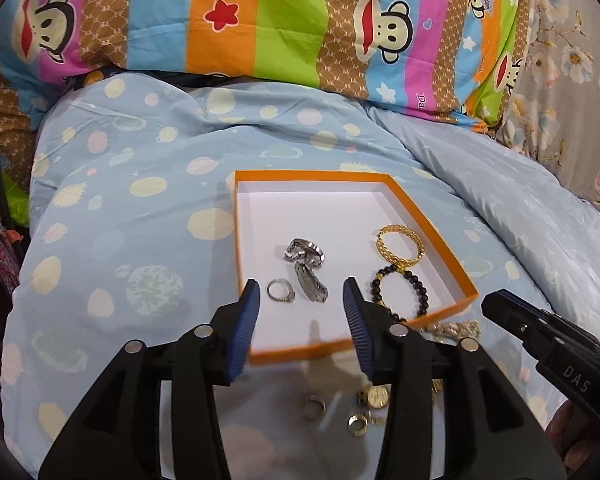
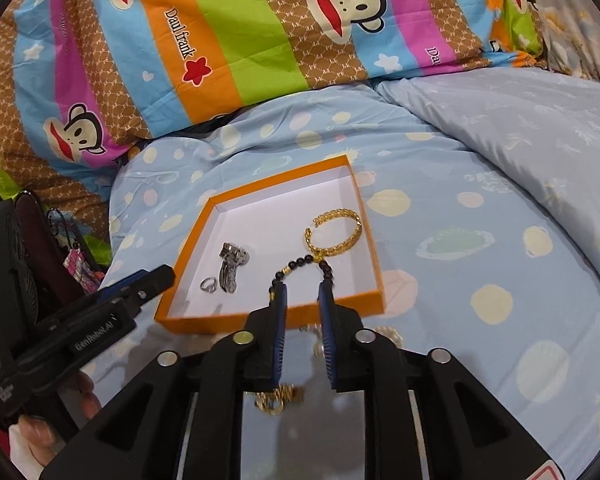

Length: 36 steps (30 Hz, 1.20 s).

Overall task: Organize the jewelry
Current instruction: 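Carry the ring and bead bracelet over the orange box and open both tools, then lower the right tool onto the pearl bracelet and close on it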

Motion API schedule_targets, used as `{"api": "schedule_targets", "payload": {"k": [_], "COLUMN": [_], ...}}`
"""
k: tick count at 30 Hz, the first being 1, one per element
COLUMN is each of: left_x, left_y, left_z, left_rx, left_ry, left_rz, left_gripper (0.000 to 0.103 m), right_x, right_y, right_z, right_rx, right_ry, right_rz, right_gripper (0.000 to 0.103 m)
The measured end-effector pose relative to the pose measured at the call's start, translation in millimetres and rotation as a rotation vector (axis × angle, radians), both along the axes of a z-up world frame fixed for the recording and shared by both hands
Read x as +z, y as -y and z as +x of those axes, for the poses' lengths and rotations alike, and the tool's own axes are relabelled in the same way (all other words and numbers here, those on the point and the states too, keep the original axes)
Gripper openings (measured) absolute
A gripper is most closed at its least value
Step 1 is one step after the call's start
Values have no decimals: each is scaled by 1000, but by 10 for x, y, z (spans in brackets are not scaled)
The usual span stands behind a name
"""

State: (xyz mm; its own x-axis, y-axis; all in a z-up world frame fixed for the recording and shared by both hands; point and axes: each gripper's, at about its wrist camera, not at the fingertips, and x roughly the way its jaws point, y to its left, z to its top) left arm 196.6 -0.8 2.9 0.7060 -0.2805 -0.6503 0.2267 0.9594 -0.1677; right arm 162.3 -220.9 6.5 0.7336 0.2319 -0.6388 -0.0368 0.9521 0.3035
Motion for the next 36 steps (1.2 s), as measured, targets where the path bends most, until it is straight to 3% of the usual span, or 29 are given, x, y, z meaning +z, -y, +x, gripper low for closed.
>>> {"api": "schedule_targets", "payload": {"k": [8, 16, 21, 26, 30, 36], "left_x": [-140, -354, -398, -432, -444, -474], "left_y": [-171, -254, -271, -262, -270, -286], "left_z": [-527, -802, -807, -810, -805, -768], "left_rx": [12, 19, 27, 27, 35, 31], "left_ry": [-28, -88, -98, -100, -96, -109], "left_rz": [19, 3, -8, -6, -11, -28], "left_gripper": [45, 45, 45, 47, 53, 54], "right_x": [-148, -337, -331, -335, -372, -462], "right_y": [-172, -234, 52, 179, 166, 151], "right_z": [-548, -772, -573, -193, 66, 286], "right_rx": [67, 61, -9, 40, 134, 210], "right_ry": [-17, -59, -60, -49, -69, -115], "right_rz": [-93, -82, -72, -147, -208, -199], "right_gripper": [21, 21, 24, 51, 51, 51]}}
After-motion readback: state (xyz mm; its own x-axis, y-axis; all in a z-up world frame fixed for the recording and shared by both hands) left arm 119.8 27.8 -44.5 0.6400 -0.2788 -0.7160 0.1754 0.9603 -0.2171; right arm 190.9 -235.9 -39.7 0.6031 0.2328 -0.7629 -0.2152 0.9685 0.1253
